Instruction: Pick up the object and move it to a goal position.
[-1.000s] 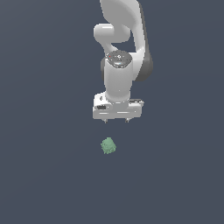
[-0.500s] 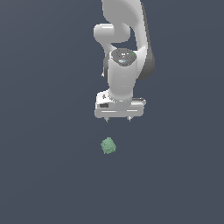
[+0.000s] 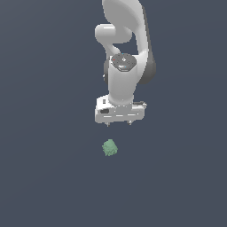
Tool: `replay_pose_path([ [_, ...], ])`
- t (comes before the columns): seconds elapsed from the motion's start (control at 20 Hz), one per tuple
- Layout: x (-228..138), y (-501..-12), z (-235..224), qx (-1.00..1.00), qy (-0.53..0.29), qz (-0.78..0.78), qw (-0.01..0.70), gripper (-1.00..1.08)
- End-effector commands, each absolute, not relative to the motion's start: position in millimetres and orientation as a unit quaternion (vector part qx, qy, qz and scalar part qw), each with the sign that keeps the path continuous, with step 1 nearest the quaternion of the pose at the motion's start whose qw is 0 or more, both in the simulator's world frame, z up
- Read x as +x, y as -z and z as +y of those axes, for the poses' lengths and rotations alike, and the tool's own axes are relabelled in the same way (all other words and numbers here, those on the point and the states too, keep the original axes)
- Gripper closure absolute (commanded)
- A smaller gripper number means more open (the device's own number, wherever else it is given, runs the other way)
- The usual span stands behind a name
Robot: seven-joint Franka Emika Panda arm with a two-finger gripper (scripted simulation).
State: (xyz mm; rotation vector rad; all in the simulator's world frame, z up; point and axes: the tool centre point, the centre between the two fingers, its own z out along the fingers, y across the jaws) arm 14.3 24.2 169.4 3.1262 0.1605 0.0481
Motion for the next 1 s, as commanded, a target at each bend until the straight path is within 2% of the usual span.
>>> replay_pose_path([
  [0.0, 19.3, -164.8, 21.3, 0.998, -0.014, 0.066, 0.006, -0.92],
  [0.95, 69.9, -105.9, -15.3, 0.972, -0.001, 0.234, 0.002, -0.92],
])
